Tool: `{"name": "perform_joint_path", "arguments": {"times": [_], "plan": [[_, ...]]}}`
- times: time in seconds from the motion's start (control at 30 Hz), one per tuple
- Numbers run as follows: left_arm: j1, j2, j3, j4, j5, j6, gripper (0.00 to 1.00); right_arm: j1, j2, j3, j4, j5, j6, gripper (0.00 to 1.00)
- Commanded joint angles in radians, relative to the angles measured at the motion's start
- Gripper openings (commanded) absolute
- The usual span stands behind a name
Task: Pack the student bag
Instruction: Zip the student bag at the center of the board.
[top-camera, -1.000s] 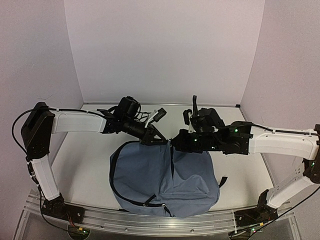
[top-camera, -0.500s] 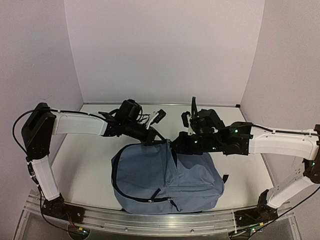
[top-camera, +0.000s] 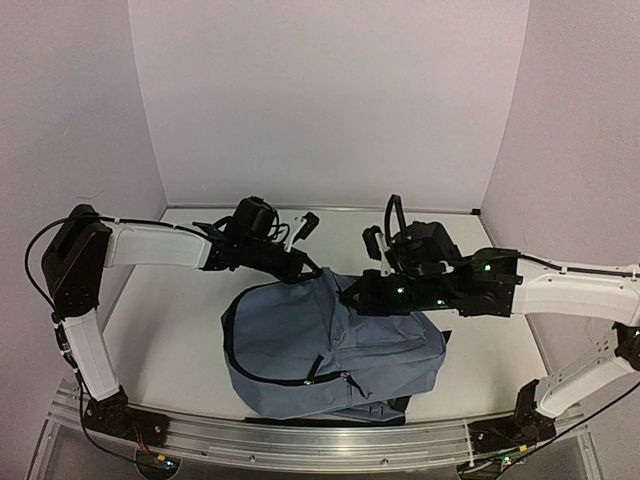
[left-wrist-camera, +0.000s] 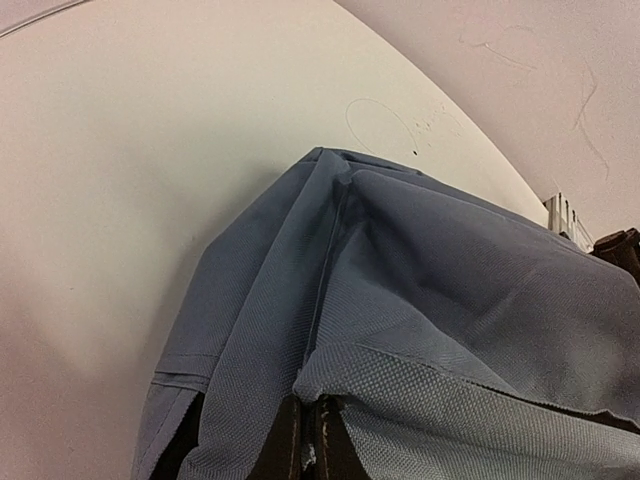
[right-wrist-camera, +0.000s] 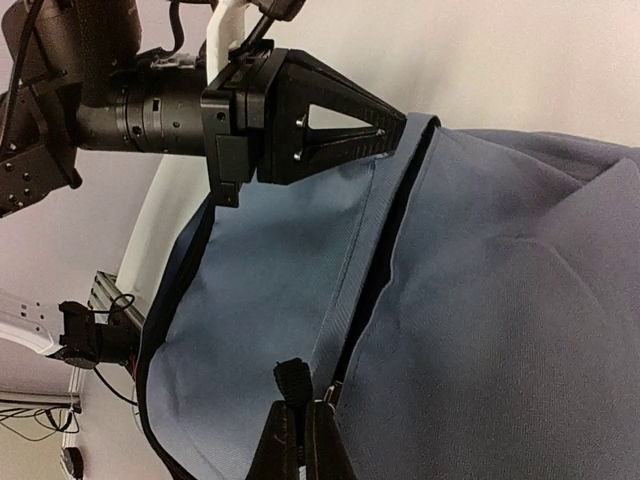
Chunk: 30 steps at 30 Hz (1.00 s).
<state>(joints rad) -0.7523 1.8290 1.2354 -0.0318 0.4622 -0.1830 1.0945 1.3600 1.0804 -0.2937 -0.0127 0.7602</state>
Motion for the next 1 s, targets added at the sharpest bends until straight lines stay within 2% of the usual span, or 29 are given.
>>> {"name": "perform_joint_path", "arguments": {"times": [0.0, 0.23, 0.53, 0.83, 0.87, 0.93, 0.97], "plan": [[0.086, -0.010, 0.013, 0.068, -0.190, -0.020, 0.00, 0.033, -0.081, -0.028, -0.020, -0.050, 0.009, 0.00], [0.125, -0.009, 0.022, 0.083, -0.197, -0.034, 0.00, 0.038, -0.086, -0.065, -0.064, -0.045, 0.049, 0.00], [0.170, -0.005, 0.015, 0.107, -0.222, -0.057, 0.00, 0.045, -0.167, -0.189, -0.084, -0.051, 0.154, 0.00], [0.176, 0.006, 0.013, 0.130, -0.204, -0.069, 0.00, 0.045, -0.119, -0.190, -0.065, -0.001, 0.147, 0.00], [0.185, 0.005, 0.016, 0.124, -0.201, -0.080, 0.00, 0.045, -0.120, -0.181, -0.066, 0.007, 0.139, 0.04], [0.209, 0.005, 0.026, 0.112, -0.183, -0.110, 0.00, 0.045, -0.118, -0.151, -0.067, 0.049, 0.116, 0.21], [0.225, 0.006, 0.032, 0.107, -0.169, -0.127, 0.00, 0.045, -0.114, -0.134, -0.067, 0.077, 0.102, 0.26]]}}
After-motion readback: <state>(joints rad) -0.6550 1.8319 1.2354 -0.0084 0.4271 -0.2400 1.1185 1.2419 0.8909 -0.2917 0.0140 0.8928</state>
